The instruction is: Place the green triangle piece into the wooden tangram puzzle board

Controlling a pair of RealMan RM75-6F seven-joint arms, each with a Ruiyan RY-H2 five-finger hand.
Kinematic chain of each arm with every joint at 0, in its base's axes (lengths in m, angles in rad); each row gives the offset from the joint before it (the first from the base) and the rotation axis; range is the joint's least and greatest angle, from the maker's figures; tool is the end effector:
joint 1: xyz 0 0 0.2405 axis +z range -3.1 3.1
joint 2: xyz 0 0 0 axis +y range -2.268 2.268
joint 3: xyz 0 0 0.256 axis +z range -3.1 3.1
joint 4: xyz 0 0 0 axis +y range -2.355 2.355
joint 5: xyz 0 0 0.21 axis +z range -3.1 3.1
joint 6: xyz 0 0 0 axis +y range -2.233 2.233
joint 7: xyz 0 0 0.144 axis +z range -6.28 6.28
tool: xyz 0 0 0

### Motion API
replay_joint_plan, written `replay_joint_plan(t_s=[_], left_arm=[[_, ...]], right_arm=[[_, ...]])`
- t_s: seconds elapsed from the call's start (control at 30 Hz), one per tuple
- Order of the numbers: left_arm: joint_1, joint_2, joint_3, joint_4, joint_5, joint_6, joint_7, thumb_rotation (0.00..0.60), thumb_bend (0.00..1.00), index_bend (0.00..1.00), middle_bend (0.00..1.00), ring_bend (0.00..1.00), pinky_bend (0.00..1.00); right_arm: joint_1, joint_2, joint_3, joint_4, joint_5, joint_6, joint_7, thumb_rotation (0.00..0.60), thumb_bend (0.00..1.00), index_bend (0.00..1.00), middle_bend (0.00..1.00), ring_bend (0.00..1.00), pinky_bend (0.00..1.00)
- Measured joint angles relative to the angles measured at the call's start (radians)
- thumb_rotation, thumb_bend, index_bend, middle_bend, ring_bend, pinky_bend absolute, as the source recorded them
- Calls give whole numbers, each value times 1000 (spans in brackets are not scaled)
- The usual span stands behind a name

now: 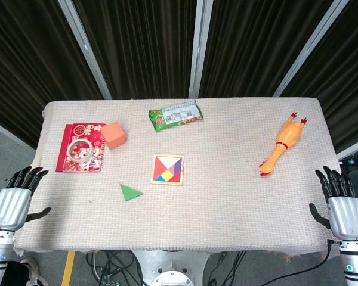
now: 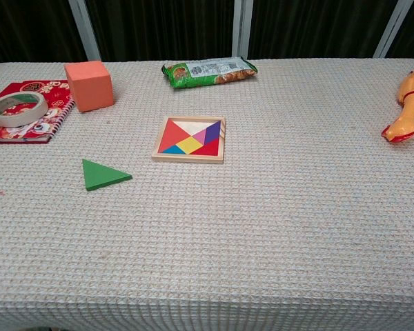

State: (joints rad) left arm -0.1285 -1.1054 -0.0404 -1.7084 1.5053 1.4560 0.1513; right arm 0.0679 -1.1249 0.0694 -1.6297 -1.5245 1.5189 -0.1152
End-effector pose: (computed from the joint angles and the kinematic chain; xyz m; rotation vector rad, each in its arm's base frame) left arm -0.2859 0.1899 0.1493 -1.4686 -0.8472 -0.8704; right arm -0.3032 -0.1794 0.1615 1.3948 -0.7953 0.8716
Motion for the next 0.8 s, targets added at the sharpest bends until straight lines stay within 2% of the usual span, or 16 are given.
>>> replay_joint_plan(t_s=[0.47,0.6,0.8], left_arm=[[-26,6,10,-1,42,-31,-48,600,40,162,132,64,163],[-57,13,22,-1,74,-81,-74,600,43,165,136,64,163],[-149,42,28,0,120,-207,-71,600,45,173,136,64,158]], right_arm=[[1,12,12,2,5,11,22,600,244,0,0,0,0],[-2,22,19,2,15,15,30,600,244,0,0,0,0],[-5,26,23,-4,18,25,-14,600,256,0,0,0,0]])
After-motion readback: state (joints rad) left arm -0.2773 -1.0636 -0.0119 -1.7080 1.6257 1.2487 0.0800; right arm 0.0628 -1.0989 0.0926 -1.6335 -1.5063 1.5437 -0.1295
